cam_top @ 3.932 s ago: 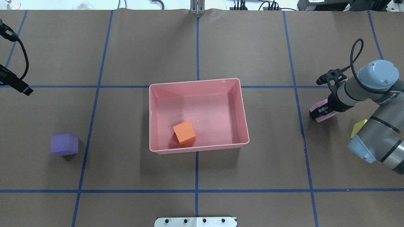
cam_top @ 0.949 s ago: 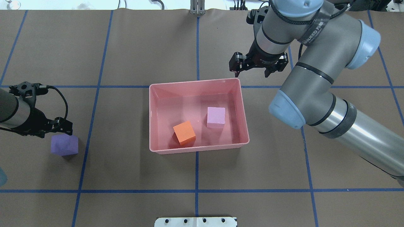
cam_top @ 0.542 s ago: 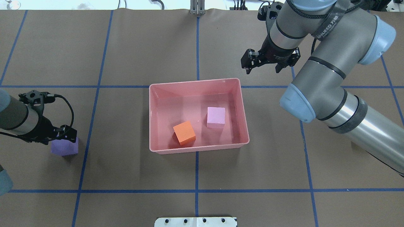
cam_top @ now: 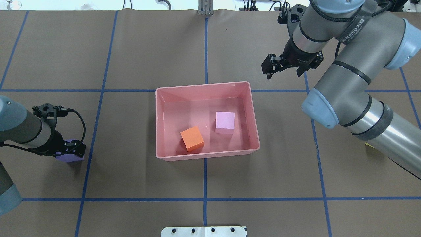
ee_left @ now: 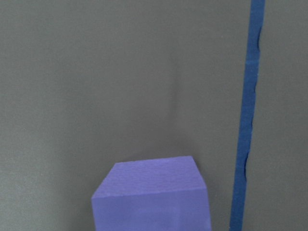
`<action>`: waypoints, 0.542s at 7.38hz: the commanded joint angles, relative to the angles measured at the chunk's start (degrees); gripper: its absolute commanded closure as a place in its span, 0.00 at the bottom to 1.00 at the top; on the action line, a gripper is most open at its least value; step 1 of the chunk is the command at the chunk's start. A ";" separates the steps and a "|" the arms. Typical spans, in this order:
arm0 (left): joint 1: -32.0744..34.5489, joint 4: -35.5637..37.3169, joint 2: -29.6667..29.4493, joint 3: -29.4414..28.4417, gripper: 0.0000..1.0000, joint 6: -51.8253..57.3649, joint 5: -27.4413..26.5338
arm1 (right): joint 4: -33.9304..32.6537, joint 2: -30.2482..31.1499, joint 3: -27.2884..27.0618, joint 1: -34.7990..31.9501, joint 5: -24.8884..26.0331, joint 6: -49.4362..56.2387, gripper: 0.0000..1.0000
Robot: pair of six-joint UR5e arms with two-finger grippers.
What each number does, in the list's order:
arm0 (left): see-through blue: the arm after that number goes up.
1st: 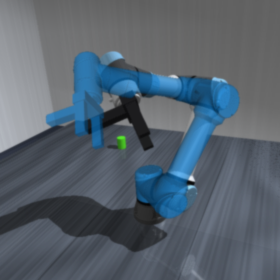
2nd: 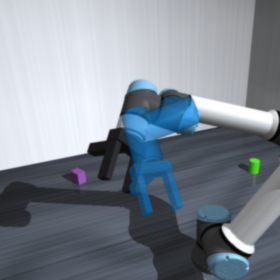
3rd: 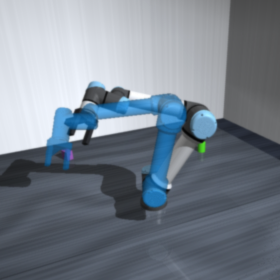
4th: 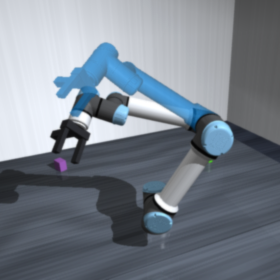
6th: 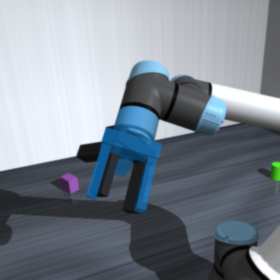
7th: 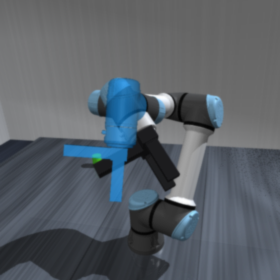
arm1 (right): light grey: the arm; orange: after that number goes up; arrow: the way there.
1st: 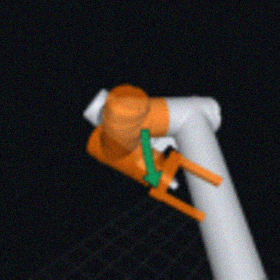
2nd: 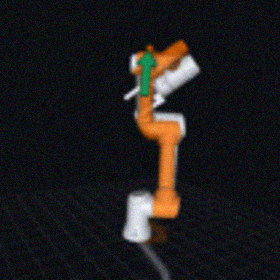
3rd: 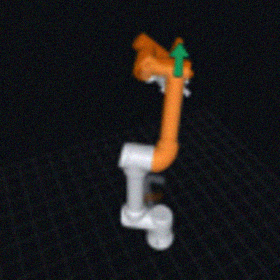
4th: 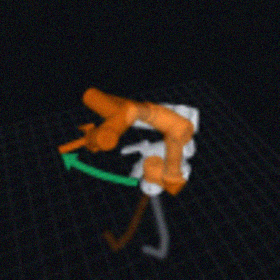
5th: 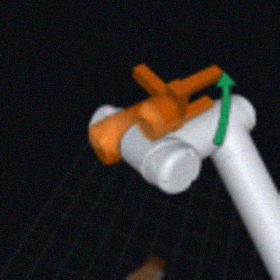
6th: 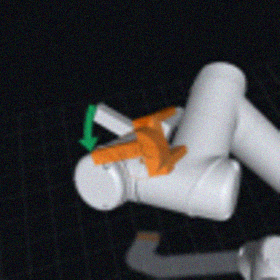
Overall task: Place blocks into pink bin with both arms
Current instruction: 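Lower the left gripper onto the purple cube while the right gripper withdraws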
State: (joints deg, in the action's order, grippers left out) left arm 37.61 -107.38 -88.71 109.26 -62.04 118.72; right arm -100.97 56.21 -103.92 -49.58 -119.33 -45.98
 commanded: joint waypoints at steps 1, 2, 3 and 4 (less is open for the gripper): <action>0.09 0.68 -1.03 2.52 1.00 0.08 0.54 | 0.15 1.43 -0.06 -1.64 -0.20 4.63 0.00; 0.61 2.25 -1.47 6.11 1.00 -0.01 0.63 | 0.50 3.36 -0.15 -2.70 -0.64 8.06 0.00; 1.40 7.40 -4.43 9.36 1.00 -0.36 0.64 | 0.59 5.90 -0.93 -3.58 -0.99 11.66 0.00; 1.58 16.15 -12.38 10.53 1.00 -0.97 0.64 | 1.03 9.49 -2.68 -4.11 -0.82 15.27 0.00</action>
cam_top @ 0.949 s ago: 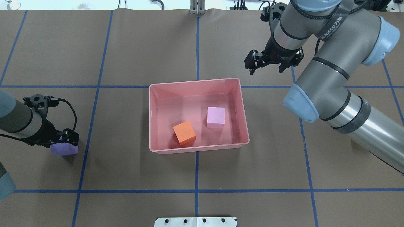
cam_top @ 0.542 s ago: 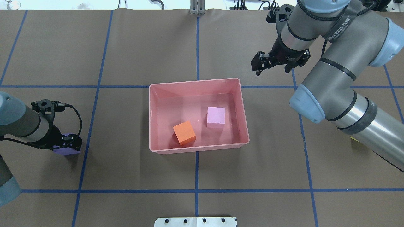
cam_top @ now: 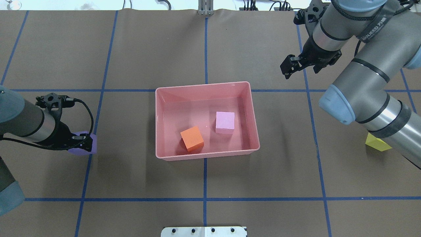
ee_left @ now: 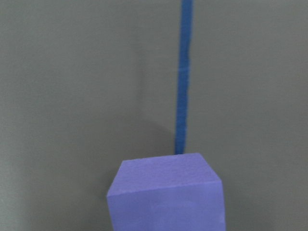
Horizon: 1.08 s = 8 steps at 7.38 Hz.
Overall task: Place blocks into pink bin with both arms
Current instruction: 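Carry the purple cube into the pink bin and release it with the left gripper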
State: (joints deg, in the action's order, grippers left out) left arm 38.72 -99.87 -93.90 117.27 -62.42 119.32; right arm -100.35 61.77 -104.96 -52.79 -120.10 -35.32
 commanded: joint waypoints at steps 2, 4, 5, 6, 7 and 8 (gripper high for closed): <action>0.57 20.73 -21.96 0.34 1.00 -0.77 -0.14 | 6.97 11.58 -2.70 -2.22 -0.22 7.62 0.00; 0.48 20.51 -33.46 -8.93 1.00 -6.19 -0.14 | 14.80 18.53 -2.70 -4.67 -3.19 9.81 0.00; 0.30 20.16 -39.63 -16.30 0.90 -6.75 -0.05 | 15.79 21.09 -3.05 -5.73 -3.73 11.48 0.00; 0.13 19.03 -41.95 -20.29 0.30 -6.58 -0.14 | 15.89 22.68 -3.14 -6.26 -3.65 13.24 0.00; 0.21 17.45 -41.45 -20.24 0.00 -6.49 -0.14 | 15.89 24.17 -3.75 -6.97 -3.65 13.52 0.00; 0.48 17.61 -41.36 -19.81 0.00 -5.62 -0.05 | 16.41 26.89 -5.06 -7.41 -3.56 14.65 0.00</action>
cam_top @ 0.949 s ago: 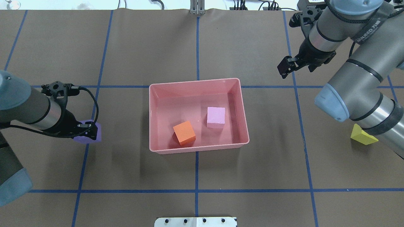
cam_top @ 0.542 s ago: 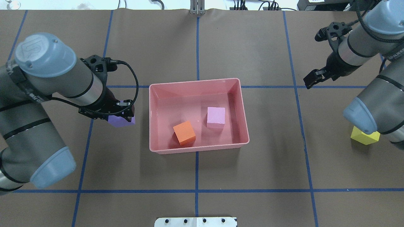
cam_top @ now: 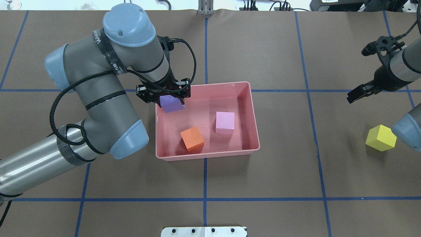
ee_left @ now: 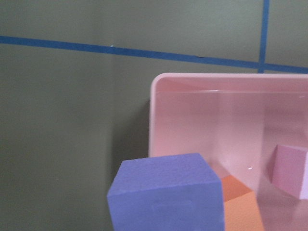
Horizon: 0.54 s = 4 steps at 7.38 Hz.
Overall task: Place blocks into pink bin with both arms
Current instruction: 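Carry the purple cube into the pink bin and release it with the left gripper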
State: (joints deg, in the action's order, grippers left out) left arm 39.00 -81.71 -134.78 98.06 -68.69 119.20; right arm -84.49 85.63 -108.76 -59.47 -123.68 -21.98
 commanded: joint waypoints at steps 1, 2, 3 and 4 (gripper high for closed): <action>0.90 -0.03 0.13 0.54 0.00 4.23 0.24 | 3.94 6.45 -1.37 -0.99 0.02 4.55 0.00; 0.90 0.24 5.62 6.04 0.00 10.70 0.24 | 7.46 9.70 -1.37 -1.00 0.02 4.93 0.00; 1.77 0.15 13.07 12.62 0.00 16.51 0.24 | 10.45 13.13 -0.85 -0.91 0.19 4.50 0.00; 1.96 -0.37 19.06 16.08 0.00 19.35 0.15 | 15.53 15.68 0.99 -0.91 0.37 3.89 0.00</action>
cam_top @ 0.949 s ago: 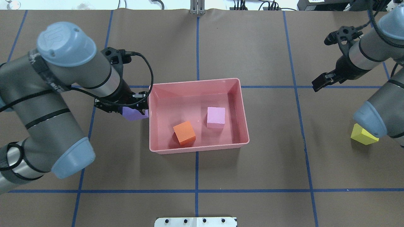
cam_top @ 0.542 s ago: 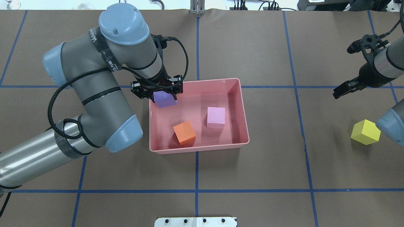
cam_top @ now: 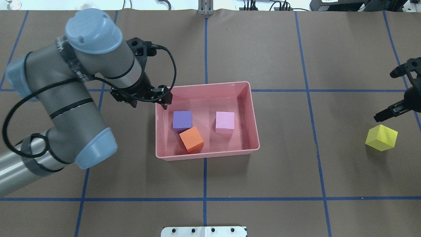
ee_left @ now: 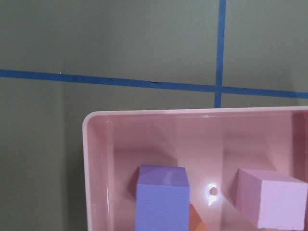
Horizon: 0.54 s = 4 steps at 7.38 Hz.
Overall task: Place blocks into pink bin with both arms
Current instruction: 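Carry the purple cube into the pink bin and release it with the left gripper, then grasp the yellow-green cube with the right gripper while the left gripper withdraws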
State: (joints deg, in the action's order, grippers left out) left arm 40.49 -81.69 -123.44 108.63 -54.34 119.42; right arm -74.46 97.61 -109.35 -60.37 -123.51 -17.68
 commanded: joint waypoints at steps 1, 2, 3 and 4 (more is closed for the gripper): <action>0.47 -0.40 8.56 5.89 0.00 5.21 -0.06 | 10.16 5.12 2.82 0.17 0.29 -0.17 0.00; 0.47 -0.40 8.65 5.90 0.00 5.13 -0.06 | 12.30 4.87 3.44 0.69 0.38 0.88 0.00; 0.47 -0.40 8.65 5.90 0.00 5.04 -0.06 | 13.54 4.96 3.44 2.35 0.38 4.20 0.00; 0.47 -0.40 8.65 5.81 0.00 5.12 -0.06 | 13.55 4.96 3.44 3.67 0.46 8.84 0.00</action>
State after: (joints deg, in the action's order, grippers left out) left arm 40.95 -82.08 -114.95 114.41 -49.33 119.36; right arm -61.88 102.46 -106.06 -58.38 -123.13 -13.77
